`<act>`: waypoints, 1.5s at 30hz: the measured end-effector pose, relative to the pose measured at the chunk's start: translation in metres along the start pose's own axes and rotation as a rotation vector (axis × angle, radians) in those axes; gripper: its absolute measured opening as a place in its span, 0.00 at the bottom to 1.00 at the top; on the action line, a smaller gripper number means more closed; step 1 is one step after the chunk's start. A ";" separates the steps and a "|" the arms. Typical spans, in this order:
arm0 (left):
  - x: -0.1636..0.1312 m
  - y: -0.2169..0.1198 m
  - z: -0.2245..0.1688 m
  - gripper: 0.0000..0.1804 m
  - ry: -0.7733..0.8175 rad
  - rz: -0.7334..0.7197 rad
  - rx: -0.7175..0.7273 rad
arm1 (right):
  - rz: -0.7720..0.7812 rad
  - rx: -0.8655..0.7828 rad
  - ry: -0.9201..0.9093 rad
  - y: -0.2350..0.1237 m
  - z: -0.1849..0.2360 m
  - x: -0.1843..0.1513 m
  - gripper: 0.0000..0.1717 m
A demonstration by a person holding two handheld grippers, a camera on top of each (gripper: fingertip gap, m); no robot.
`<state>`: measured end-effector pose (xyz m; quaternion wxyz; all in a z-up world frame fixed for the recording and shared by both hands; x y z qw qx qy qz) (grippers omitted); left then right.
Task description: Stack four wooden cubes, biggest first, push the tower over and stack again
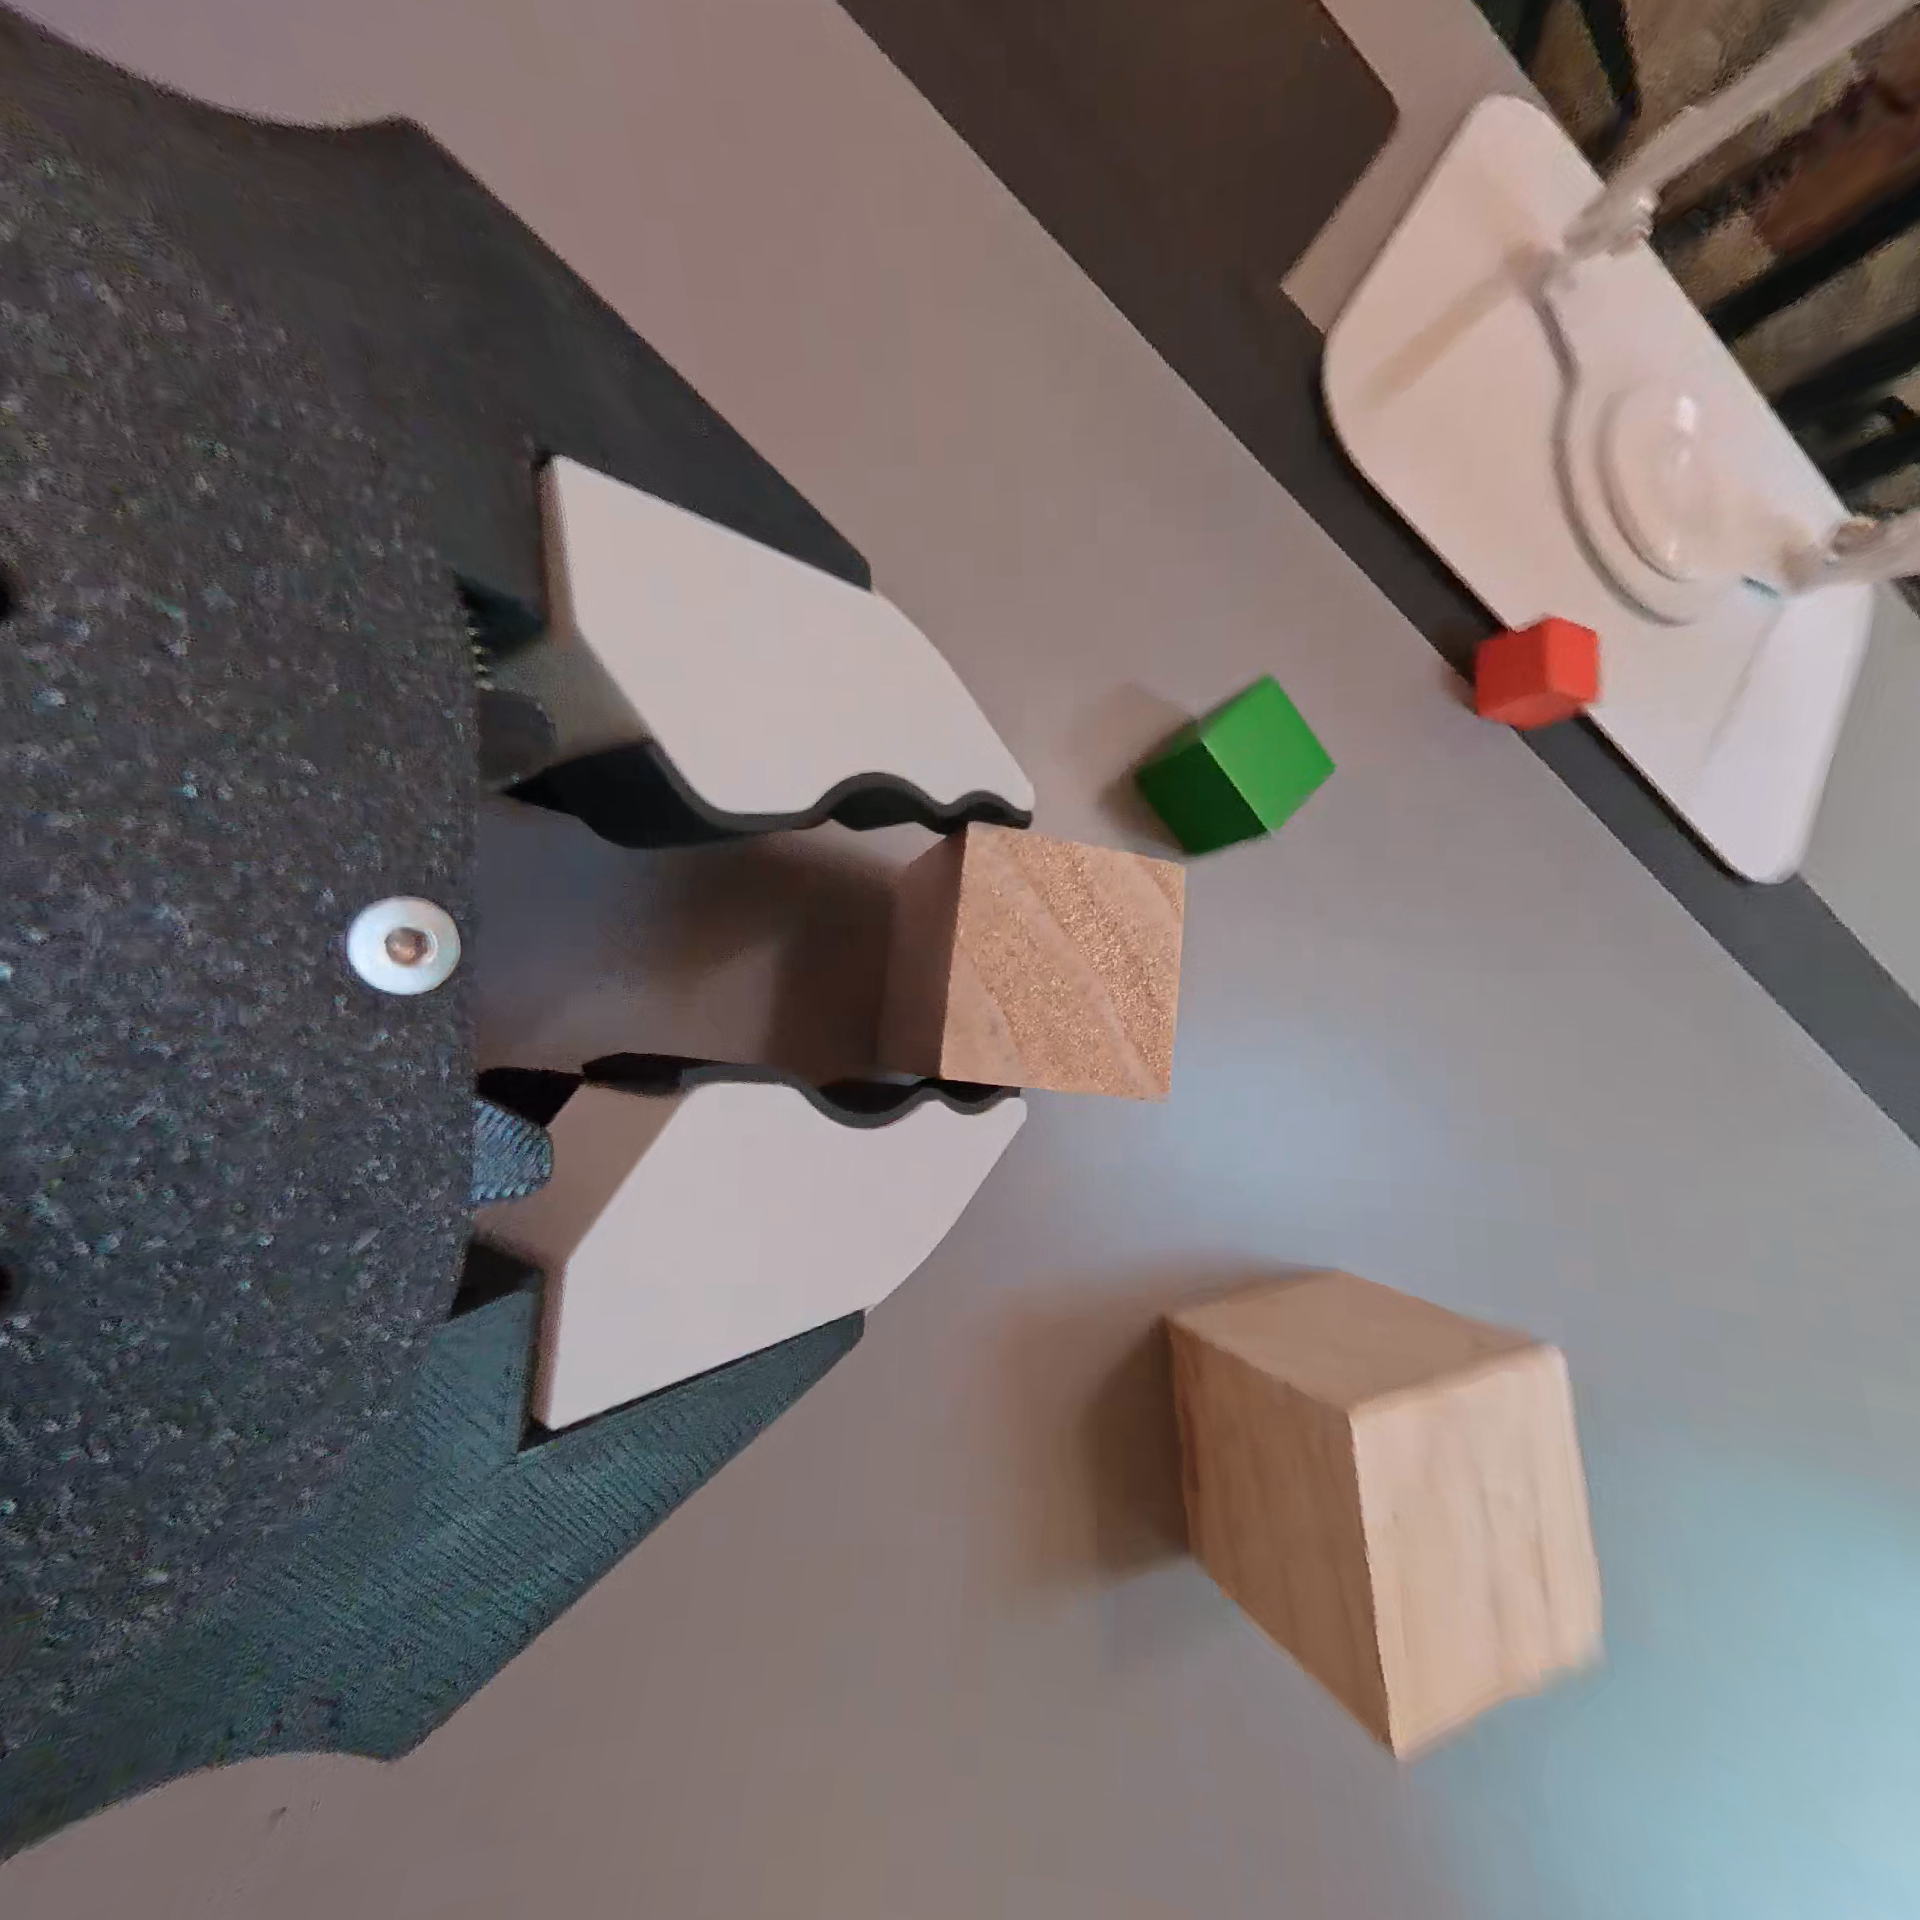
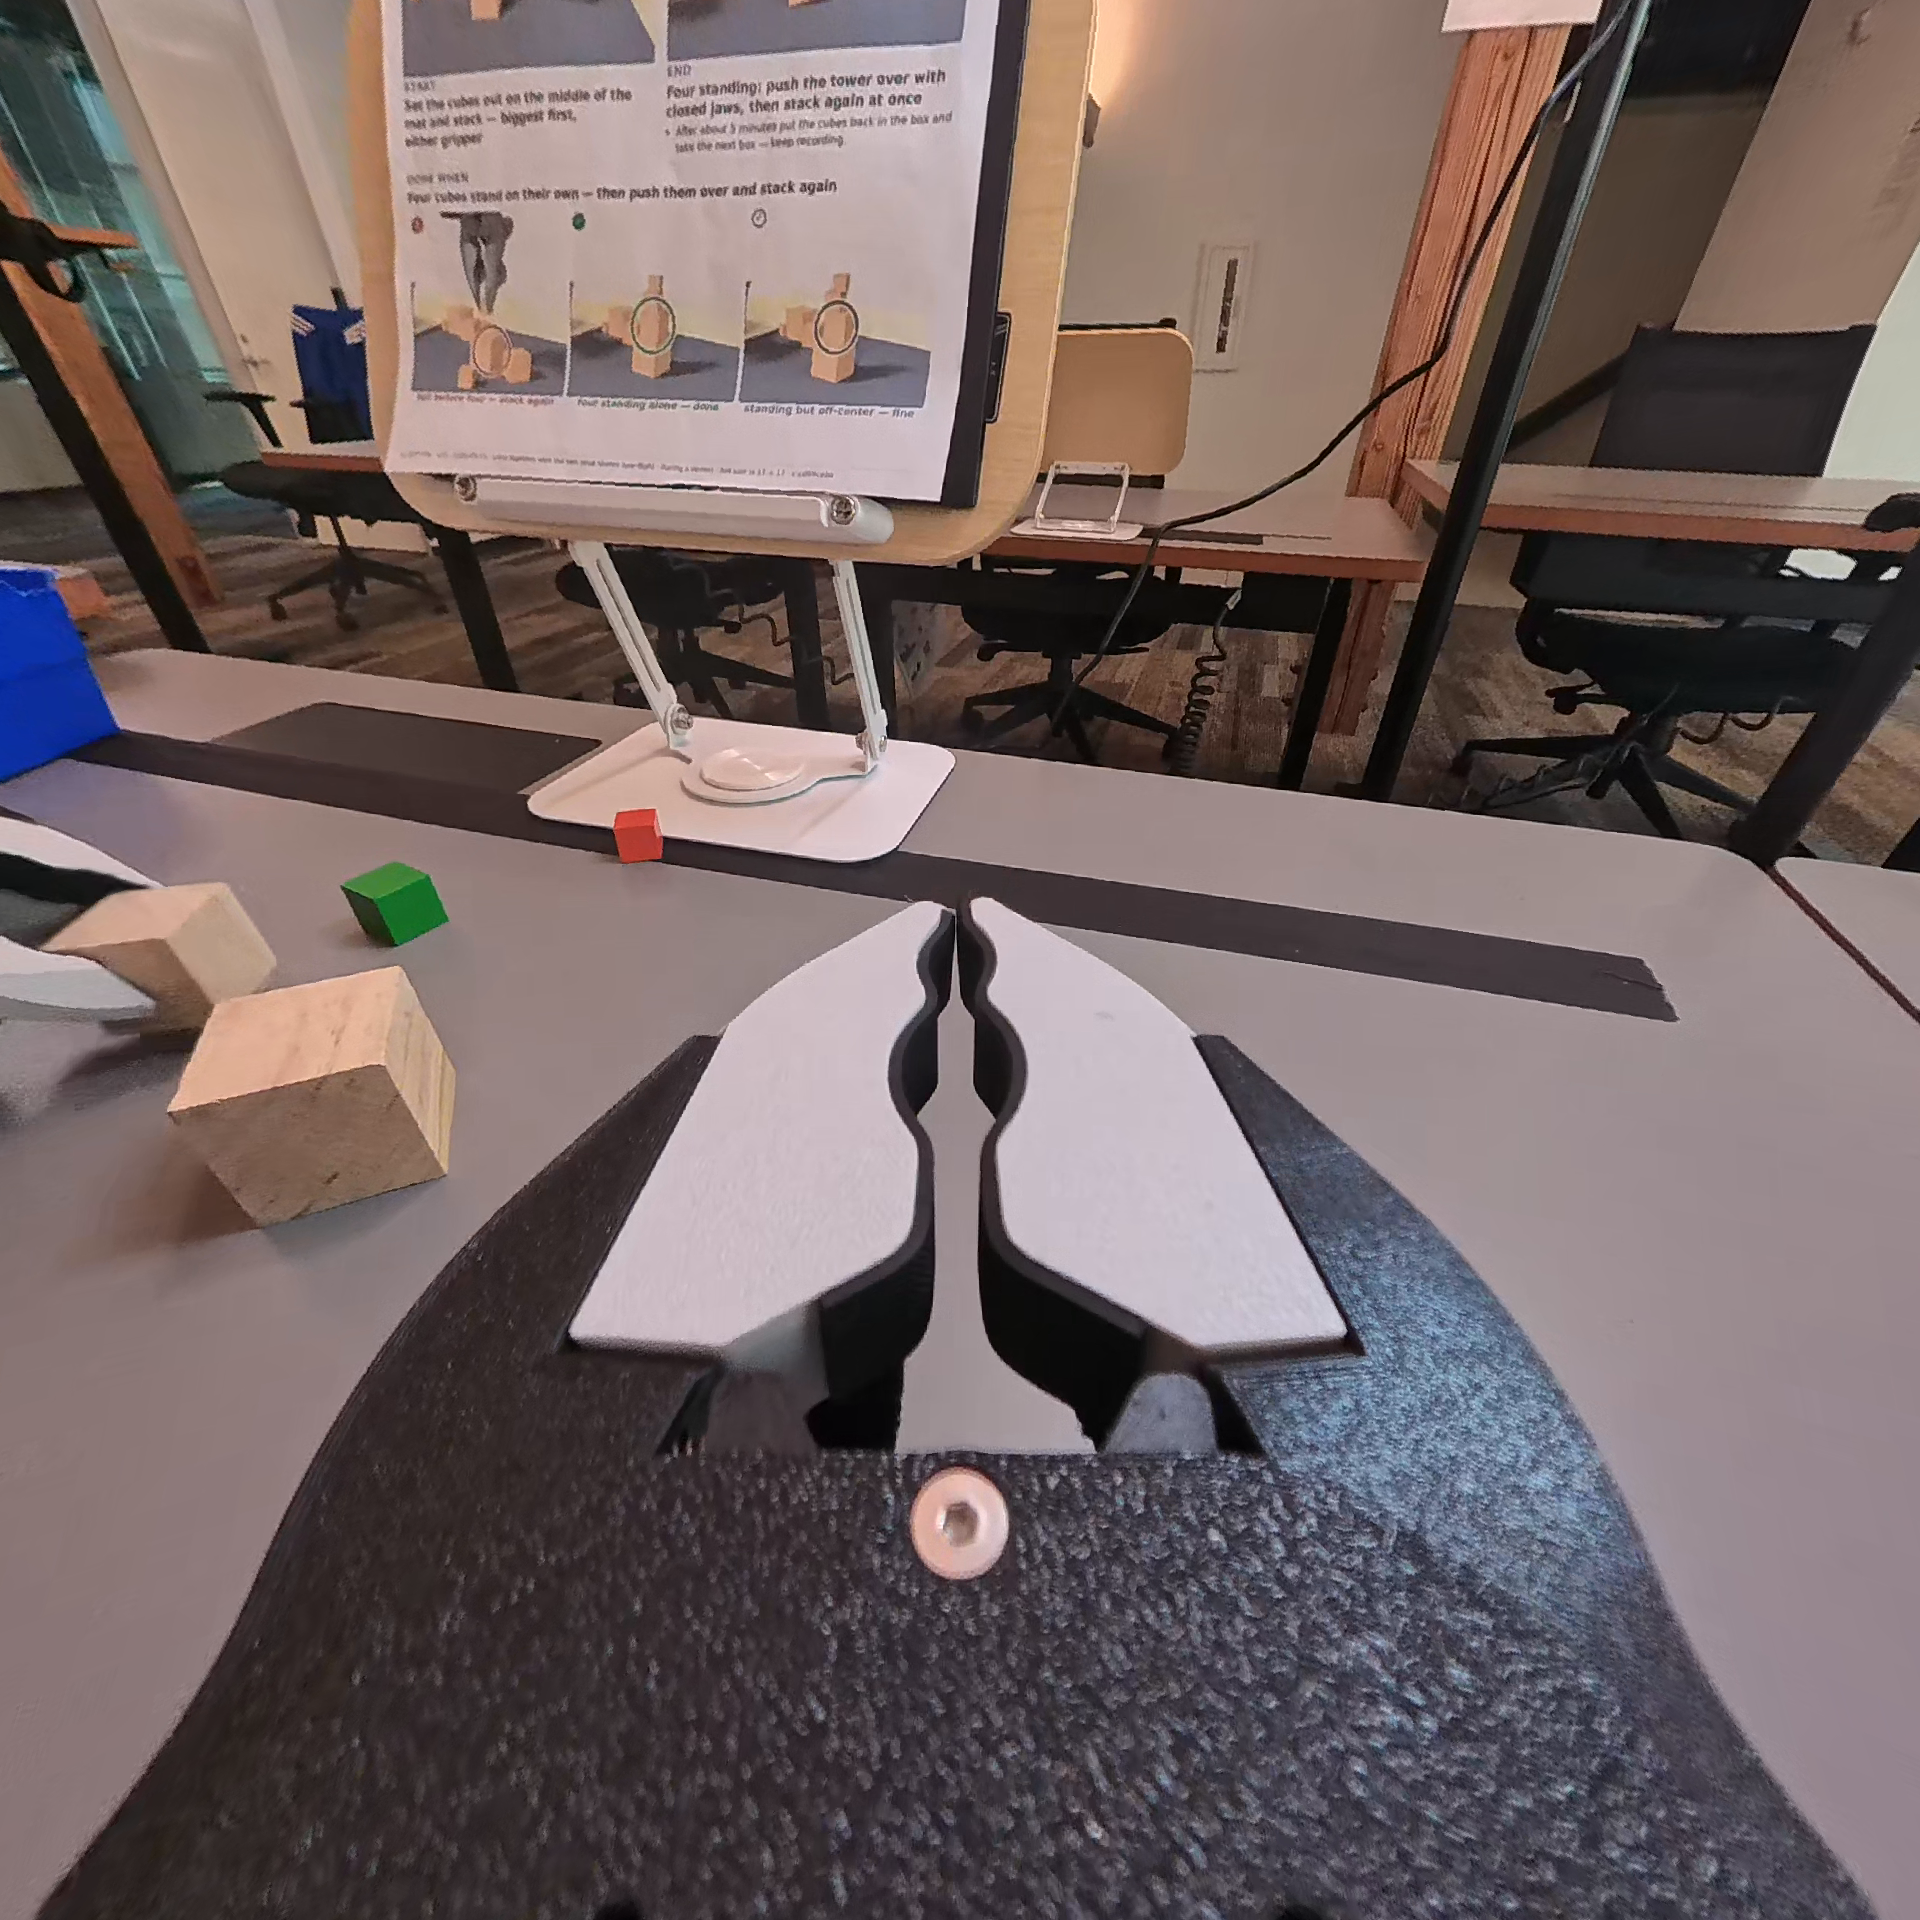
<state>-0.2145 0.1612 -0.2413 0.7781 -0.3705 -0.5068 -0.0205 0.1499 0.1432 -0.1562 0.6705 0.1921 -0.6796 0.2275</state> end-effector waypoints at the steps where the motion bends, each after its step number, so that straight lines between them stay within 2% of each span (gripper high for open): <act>1: 0.005 -0.004 -0.005 0.25 0.007 -0.039 -0.035 | 0.000 0.002 0.001 0.000 0.000 0.000 0.00; 5: 0.018 -0.023 -0.031 0.25 0.032 -0.153 -0.249 | 0.006 0.009 0.002 0.001 0.001 -0.001 0.00; 7: 0.020 -0.026 -0.045 0.25 0.061 -0.155 -0.334 | 0.008 0.013 -0.001 0.000 0.002 -0.001 0.00; 13: 0.017 -0.022 -0.074 0.25 0.160 -0.124 -0.422 | 0.010 0.017 -0.009 0.000 0.004 -0.001 0.00; 18: 0.008 -0.022 -0.078 0.25 0.194 -0.099 -0.452 | 0.011 0.026 -0.009 0.001 0.005 -0.001 0.00; 30: -0.002 -0.024 -0.082 0.26 0.262 -0.060 -0.443 | 0.013 0.034 -0.009 0.001 0.006 -0.001 0.00; 35: 0.016 -0.033 -0.073 0.37 0.101 -0.091 -0.429 | 0.011 0.038 -0.007 0.001 0.007 0.000 0.00; 38: 0.038 -0.032 -0.074 0.41 0.021 -0.118 -0.354 | 0.012 0.041 -0.007 0.002 0.007 -0.001 0.00; 42: 0.059 -0.009 -0.090 0.44 -0.016 -0.059 -0.213 | 0.018 0.047 -0.009 0.002 0.009 -0.001 0.00; 45: 0.061 0.011 -0.098 0.45 0.038 0.034 -0.134 | 0.018 0.052 -0.013 0.002 0.011 0.000 0.00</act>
Point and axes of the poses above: each gripper's, where its closed fingertips meet, y out along the fingers, x out of its top, z = x × y across the jaws, the point moved 5 cm from there along -y, back along the fingers, and after that the axes turned 12 degrees about x, right-handed, at the moved point
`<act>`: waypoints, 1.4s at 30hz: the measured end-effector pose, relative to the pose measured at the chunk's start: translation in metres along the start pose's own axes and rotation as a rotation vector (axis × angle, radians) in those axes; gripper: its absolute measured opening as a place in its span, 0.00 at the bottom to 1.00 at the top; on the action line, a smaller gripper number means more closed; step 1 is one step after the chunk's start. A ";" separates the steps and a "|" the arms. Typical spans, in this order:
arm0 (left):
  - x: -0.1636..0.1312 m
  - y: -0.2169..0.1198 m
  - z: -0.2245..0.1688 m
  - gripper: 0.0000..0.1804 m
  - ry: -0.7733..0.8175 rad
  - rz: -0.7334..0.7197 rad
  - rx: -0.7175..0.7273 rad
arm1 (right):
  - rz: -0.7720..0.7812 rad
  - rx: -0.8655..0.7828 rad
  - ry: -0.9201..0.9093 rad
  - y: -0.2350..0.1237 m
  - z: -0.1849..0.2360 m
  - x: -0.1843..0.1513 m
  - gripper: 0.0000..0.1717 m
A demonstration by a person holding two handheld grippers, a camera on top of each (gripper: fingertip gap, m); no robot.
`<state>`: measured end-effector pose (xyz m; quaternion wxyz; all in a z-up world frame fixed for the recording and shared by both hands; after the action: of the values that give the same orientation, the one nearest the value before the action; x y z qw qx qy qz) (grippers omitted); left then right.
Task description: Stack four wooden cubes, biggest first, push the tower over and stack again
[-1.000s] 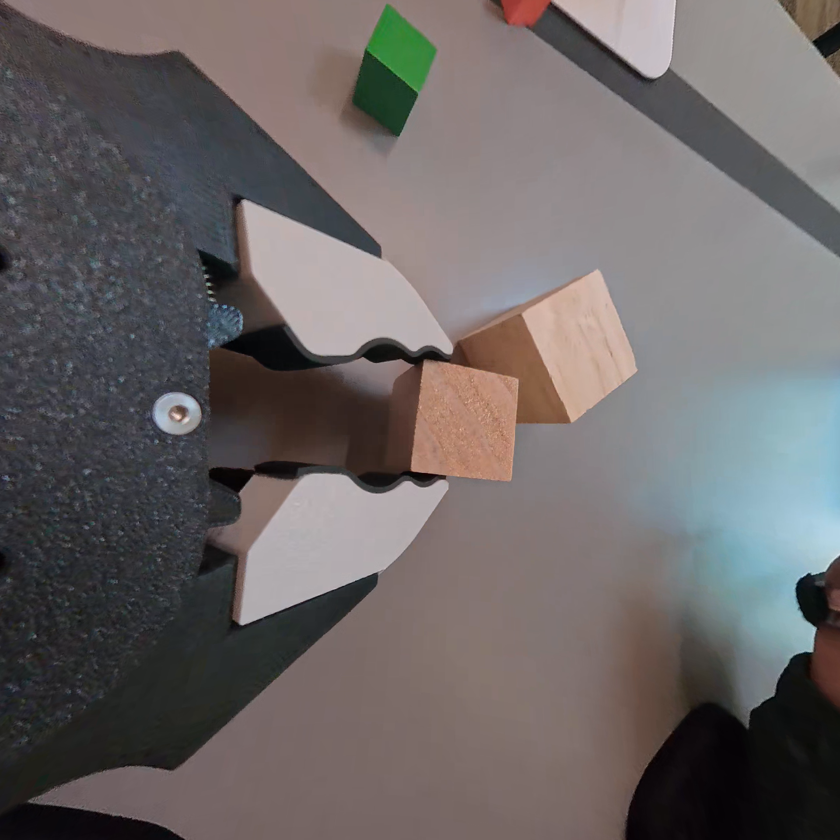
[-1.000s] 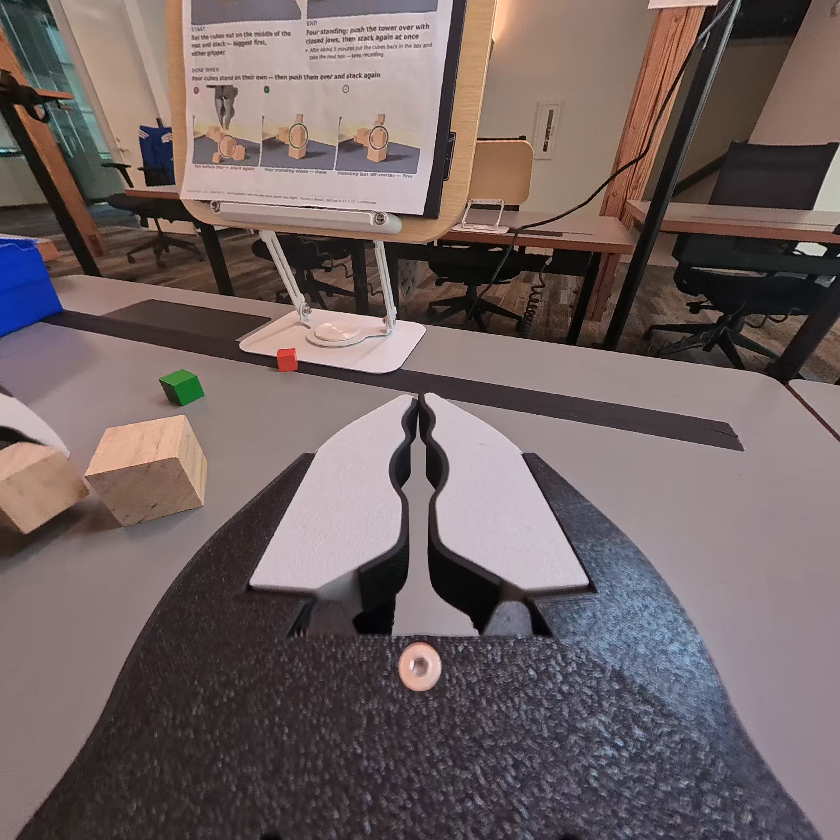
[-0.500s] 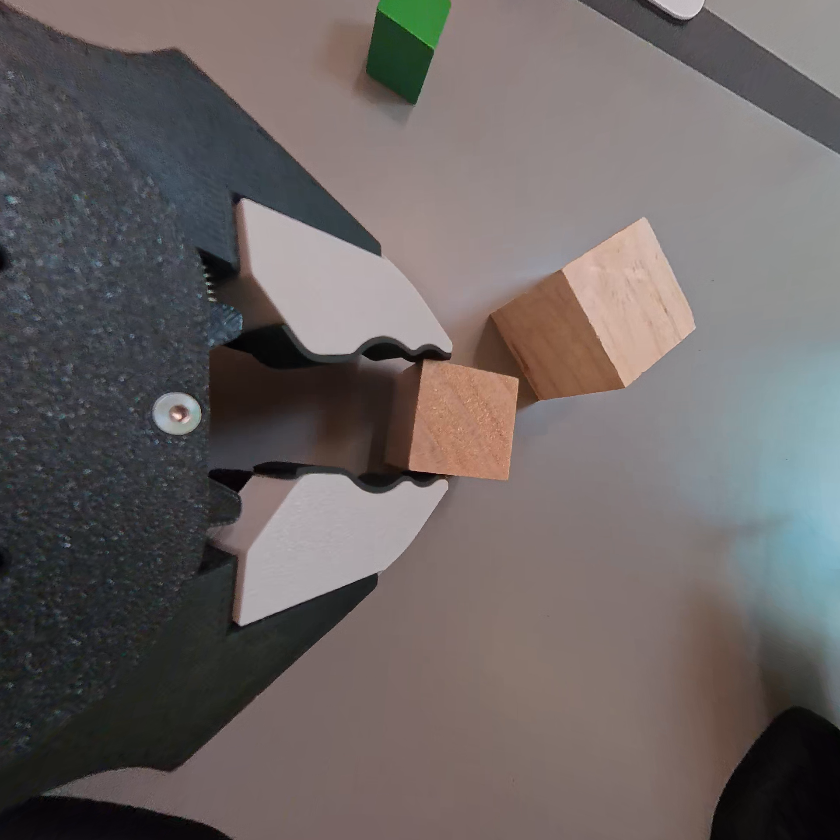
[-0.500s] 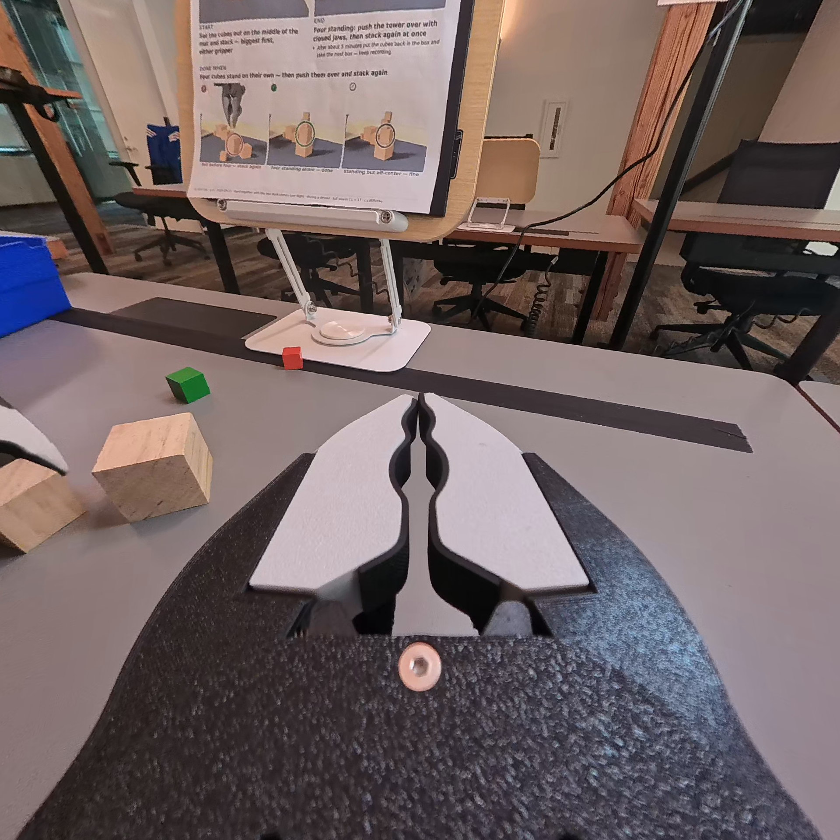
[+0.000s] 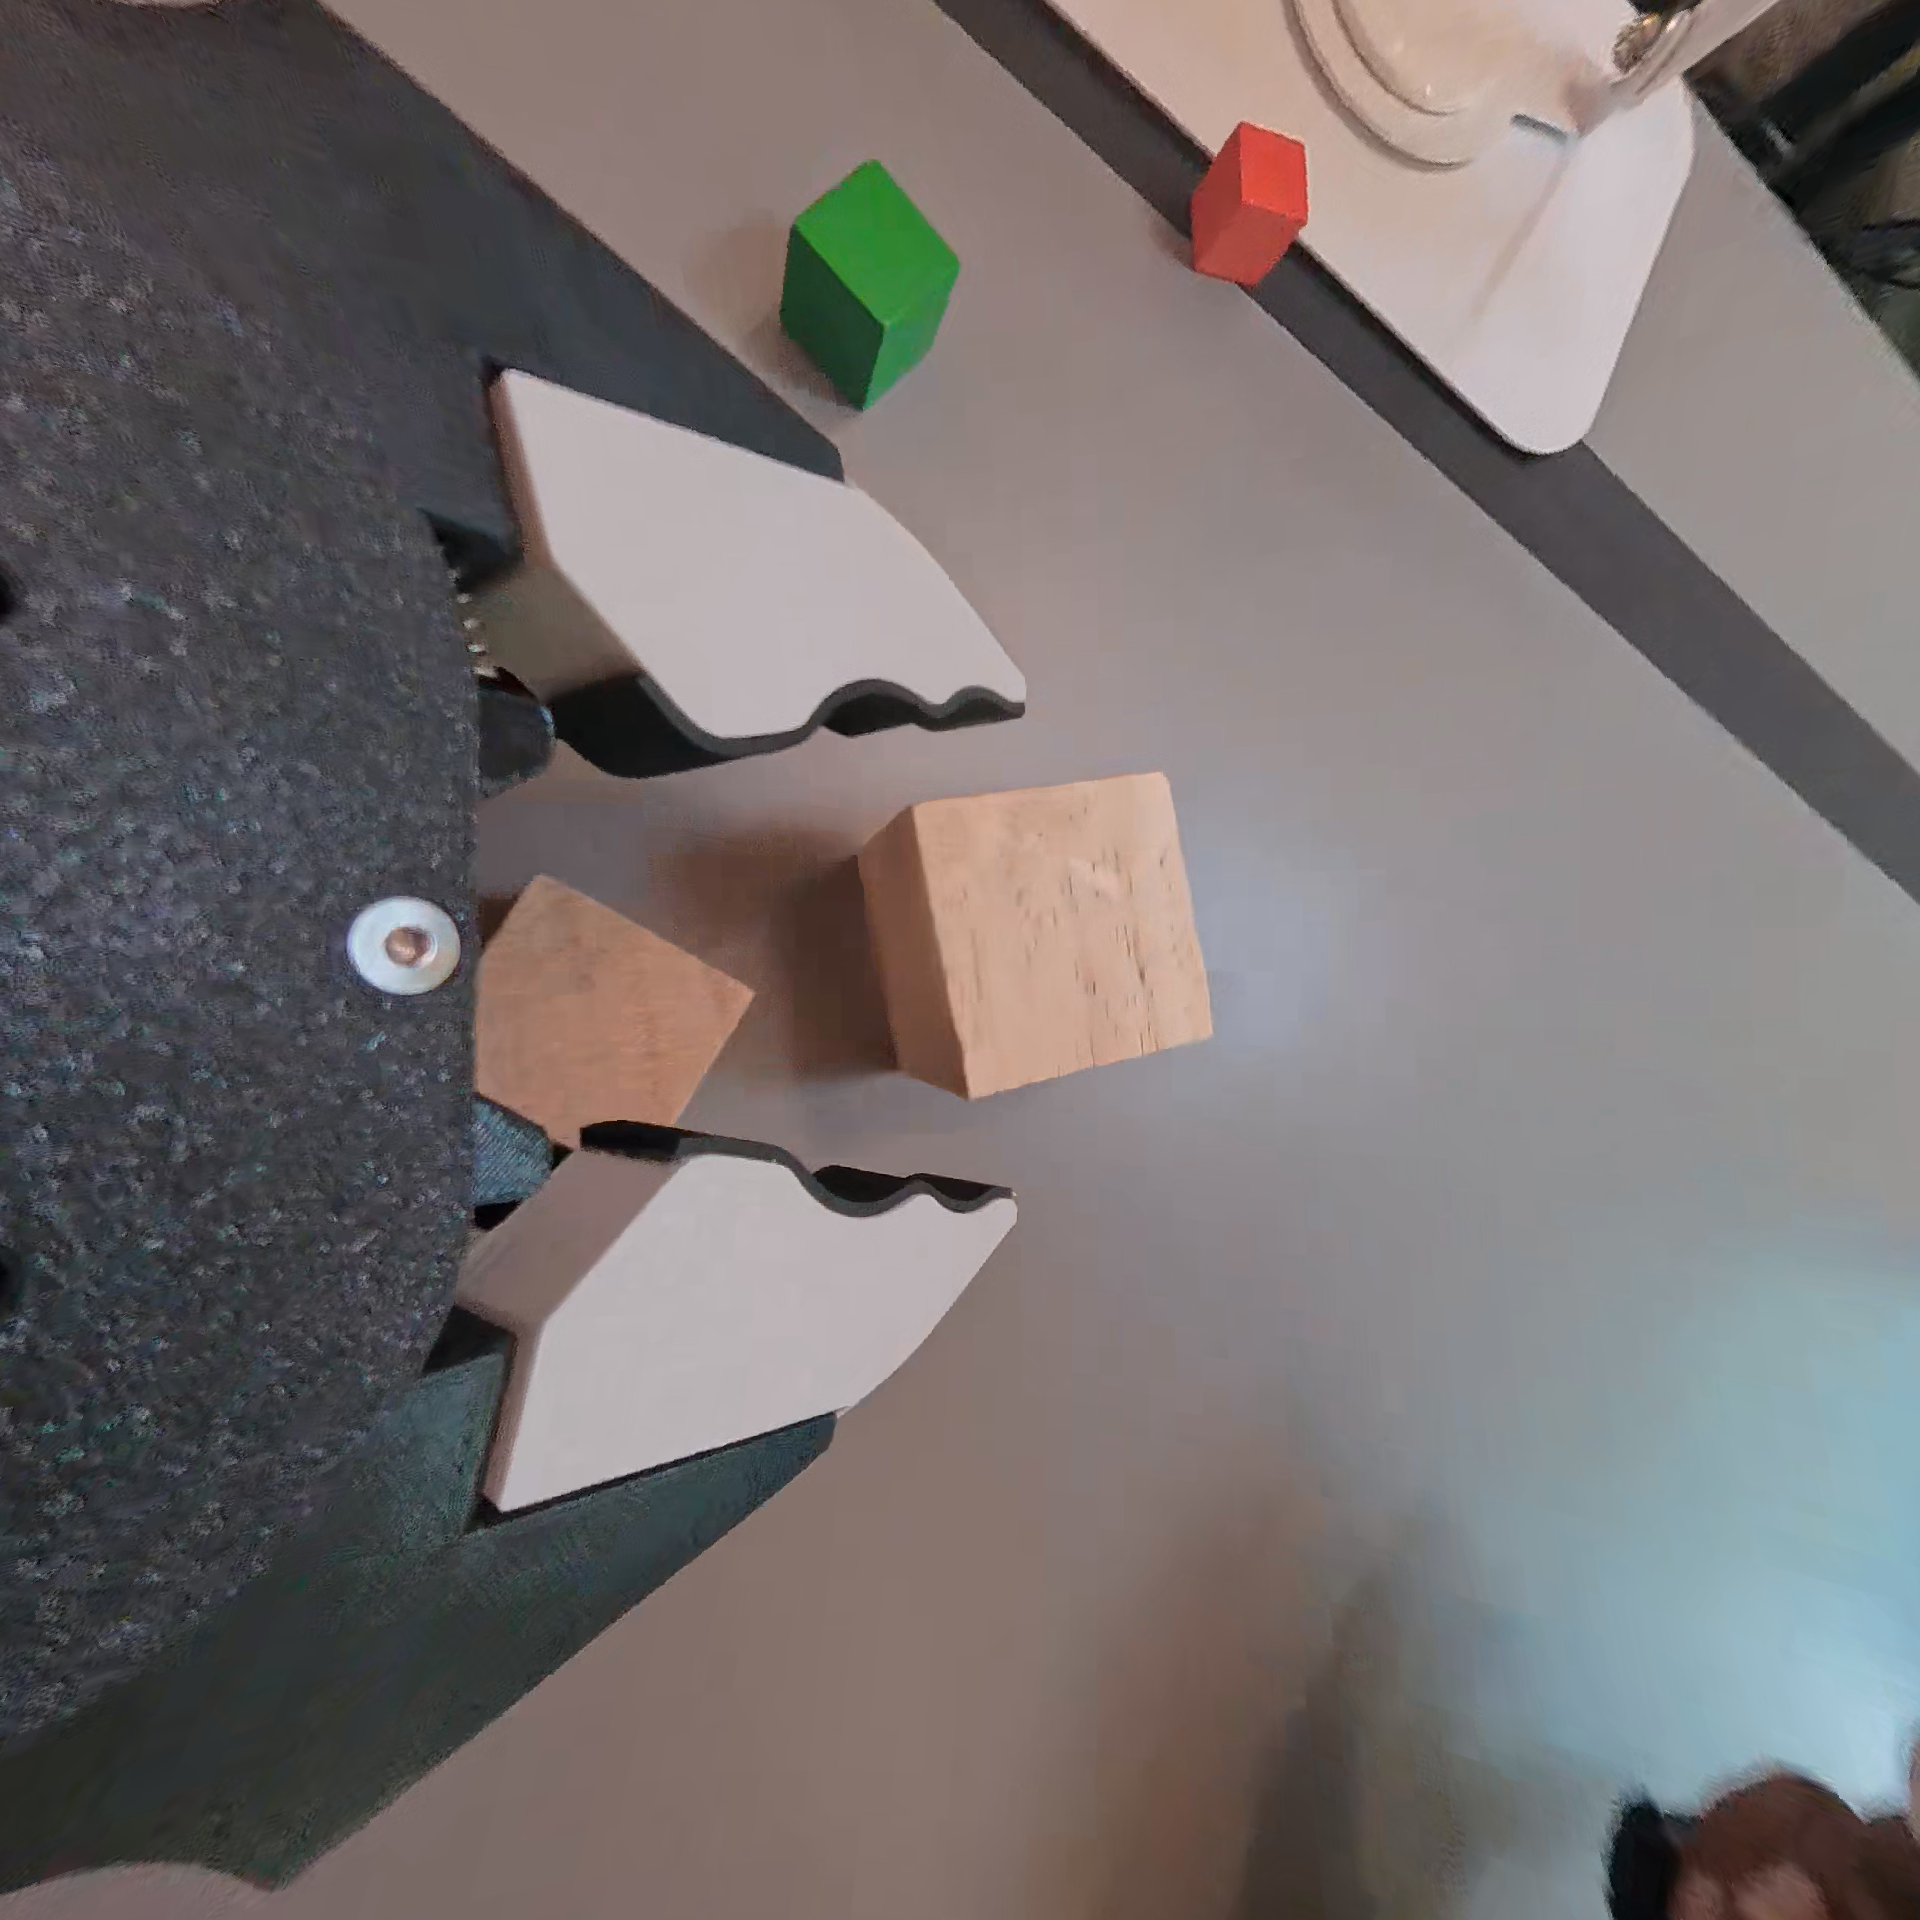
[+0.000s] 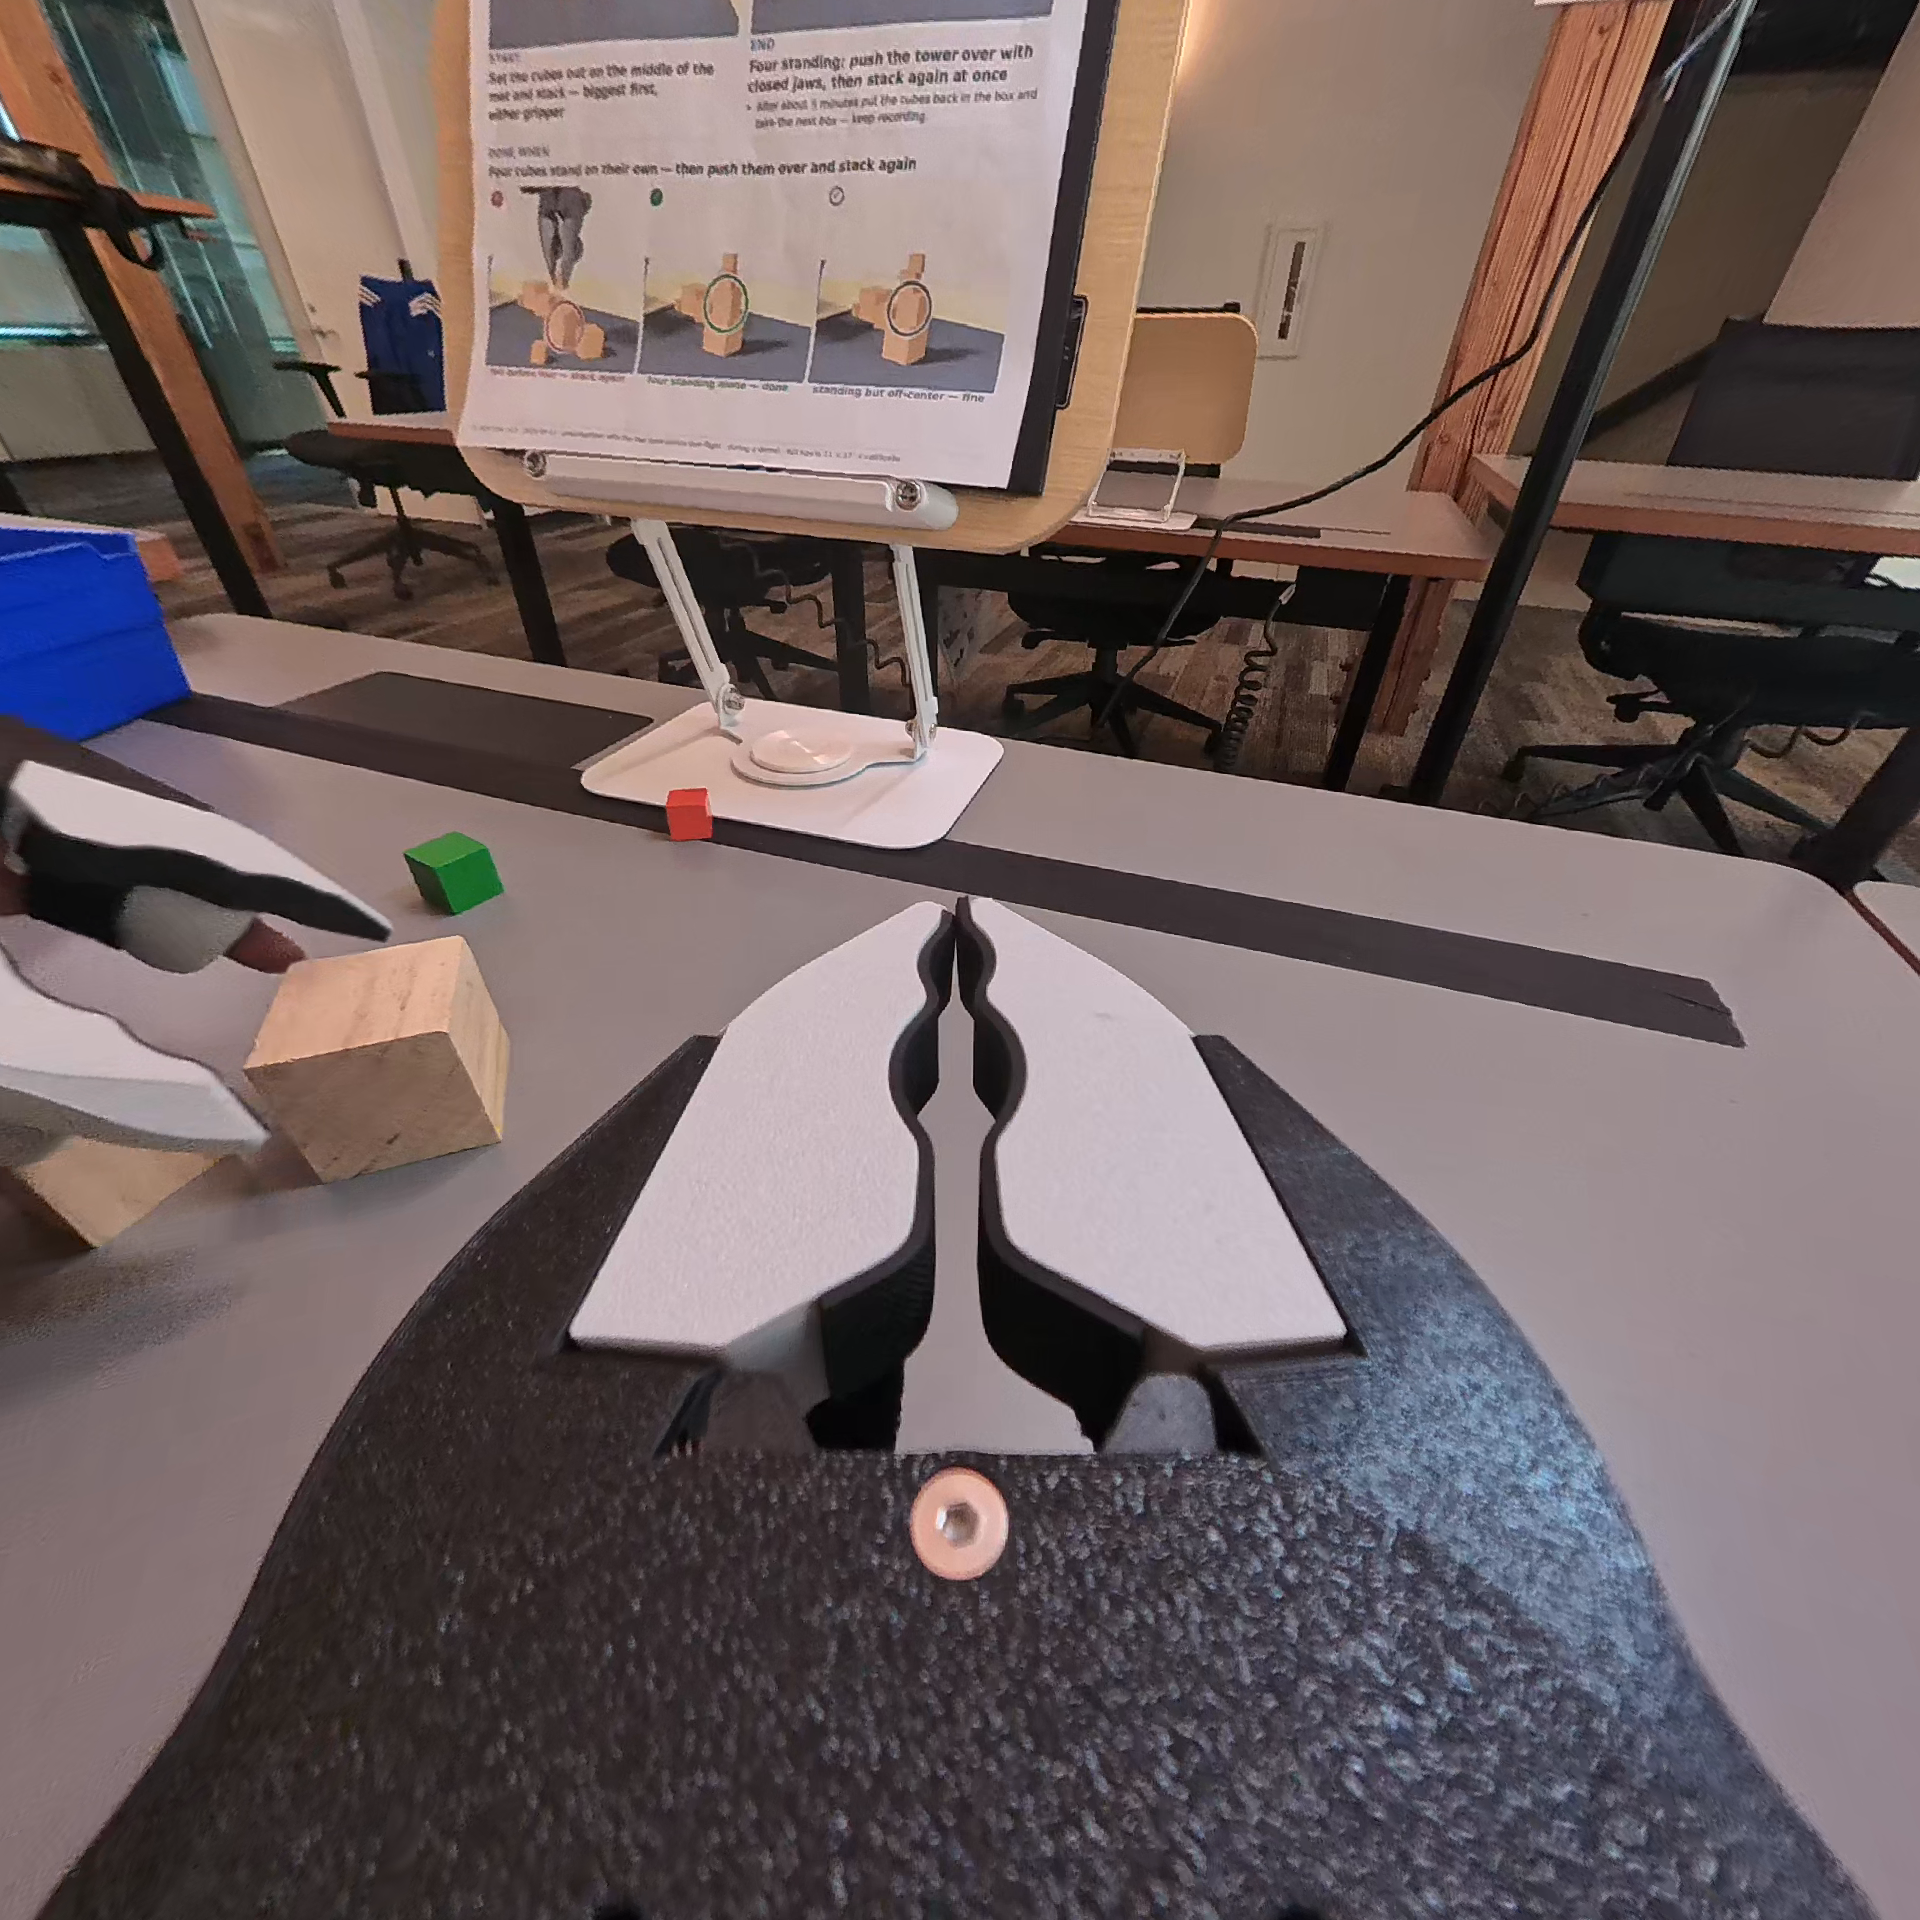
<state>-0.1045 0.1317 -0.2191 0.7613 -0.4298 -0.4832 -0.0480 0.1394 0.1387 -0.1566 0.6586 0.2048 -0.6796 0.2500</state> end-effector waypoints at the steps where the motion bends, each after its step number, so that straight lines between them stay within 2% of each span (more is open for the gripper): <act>1: 0.001 0.005 -0.002 0.46 -0.004 0.031 0.005 | 0.000 0.001 -0.001 0.000 0.000 0.000 0.00; 4: 0.005 0.012 -0.001 0.33 -0.011 0.100 0.013 | 0.002 0.001 0.002 0.000 0.000 0.000 0.00; 7: 0.007 0.012 0.001 0.33 0.017 0.137 0.023 | 0.000 0.003 0.003 -0.001 0.000 0.001 0.00; 12: 0.019 -0.006 0.002 0.32 0.032 0.016 -0.037 | 0.004 0.003 -0.004 0.000 0.000 0.000 0.00; 17: 0.031 -0.055 0.018 0.32 0.071 -0.143 -0.170 | 0.006 -0.003 -0.012 -0.001 -0.001 0.001 0.00; 19: 0.024 -0.078 0.027 0.32 0.134 -0.174 -0.204 | 0.006 -0.004 -0.011 -0.002 -0.001 0.000 0.00; 22: 0.005 -0.105 0.043 0.32 0.137 -0.174 -0.281 | 0.012 -0.003 -0.011 -0.001 -0.001 -0.001 0.00; 27: -0.039 -0.129 0.068 0.32 0.129 -0.066 -0.323 | 0.013 -0.006 -0.018 0.000 -0.001 -0.002 0.00; 35: -0.092 -0.113 0.079 0.33 0.116 0.055 -0.350 | -0.022 -0.068 -0.037 -0.005 -0.006 0.000 0.00; 42: -0.092 -0.108 0.075 0.32 0.214 0.035 -0.329 | -0.063 -0.052 -0.018 -0.008 -0.009 0.003 0.00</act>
<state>-0.2575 0.0851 -0.2125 0.7284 -0.5491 -0.3778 -0.1586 0.1513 0.1376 -0.1531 0.6650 0.2110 -0.6851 0.2095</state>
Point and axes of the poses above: each gripper's, where its closed fingertips meet, y out along the fingers, x out of its top, z = x × y across the jaws, the point moved 5 cm from there along -y, back along the fingers, and after that the axes turned 12 degrees about x, right-handed, at the moved point
